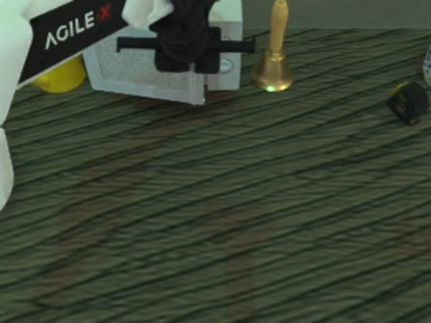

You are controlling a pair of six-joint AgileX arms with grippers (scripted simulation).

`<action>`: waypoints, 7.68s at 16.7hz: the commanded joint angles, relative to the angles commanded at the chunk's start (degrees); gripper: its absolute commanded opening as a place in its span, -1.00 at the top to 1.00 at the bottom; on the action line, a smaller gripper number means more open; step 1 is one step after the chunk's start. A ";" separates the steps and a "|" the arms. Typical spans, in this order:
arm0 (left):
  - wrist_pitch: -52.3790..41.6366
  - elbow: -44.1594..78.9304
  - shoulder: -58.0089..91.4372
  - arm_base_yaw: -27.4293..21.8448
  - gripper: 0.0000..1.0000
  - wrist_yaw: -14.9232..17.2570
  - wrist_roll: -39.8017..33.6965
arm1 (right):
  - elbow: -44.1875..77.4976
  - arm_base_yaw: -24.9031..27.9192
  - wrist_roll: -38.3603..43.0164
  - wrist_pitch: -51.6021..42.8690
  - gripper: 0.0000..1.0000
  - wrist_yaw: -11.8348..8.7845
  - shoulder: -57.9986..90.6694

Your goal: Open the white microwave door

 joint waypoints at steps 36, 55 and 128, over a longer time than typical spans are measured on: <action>4.10 -8.27 -5.29 0.82 1.00 2.98 5.73 | 0.00 0.00 0.00 0.00 -1.00 0.00 0.00; 5.58 -11.84 -7.45 1.19 1.00 4.72 8.51 | 0.00 0.00 0.00 0.00 -1.00 0.00 0.00; 10.73 -26.19 -18.03 5.54 1.00 13.81 24.74 | 0.00 0.00 0.00 0.00 -1.00 0.00 0.00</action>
